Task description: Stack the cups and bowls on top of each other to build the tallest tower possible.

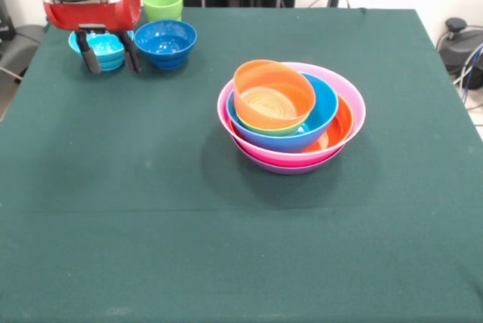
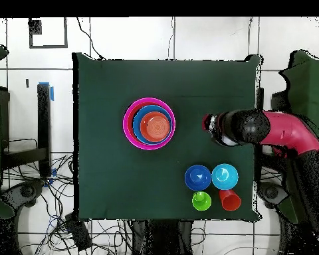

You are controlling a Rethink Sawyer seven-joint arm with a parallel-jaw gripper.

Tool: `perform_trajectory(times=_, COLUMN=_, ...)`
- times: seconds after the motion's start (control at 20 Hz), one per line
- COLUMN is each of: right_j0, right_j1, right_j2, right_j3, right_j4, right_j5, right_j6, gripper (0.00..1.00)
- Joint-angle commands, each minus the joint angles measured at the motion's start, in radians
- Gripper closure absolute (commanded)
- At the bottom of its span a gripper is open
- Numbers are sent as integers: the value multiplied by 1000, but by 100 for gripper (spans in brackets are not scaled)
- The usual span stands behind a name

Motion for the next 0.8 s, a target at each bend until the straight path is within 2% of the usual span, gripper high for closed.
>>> perform_trajectory(times=0.05, right_j0=13, right_j1=-72, right_j2=-21, right_j3=69, right_j4=-72, right_j5=-39, right_j6=-156, gripper=0)
perform_trajectory(times=0.15, right_j0=-9, right_j1=-74, right_j2=-22, right_j3=122, right_j4=-52, right_j5=-63, right_j6=-123, gripper=0)
perform_trajectory(times=0.35, right_j0=-108, right_j1=-161, right_j2=-14, right_j3=307, right_j4=-16, right_j5=-131, right_j6=-82, gripper=0)
perform_trajectory(times=0.45, right_j0=-148, right_j1=-200, right_j2=-16, right_j3=369, right_j4=22, right_j5=-74, right_j6=-100, gripper=0)
perform_trajectory(times=0.55, right_j0=-180, right_j1=-224, right_j2=-15, right_j3=404, right_j4=30, right_j5=-58, right_j6=-125, gripper=0)
perform_trajectory(times=0.65, right_j0=-200, right_j1=-243, right_j2=-14, right_j3=422, right_j4=21, right_j5=-54, right_j6=-139, gripper=0)
perform_trajectory(times=0.8, right_j0=-224, right_j1=-292, right_j2=15, right_j3=470, right_j4=-42, right_j5=-178, right_j6=-129, gripper=0)
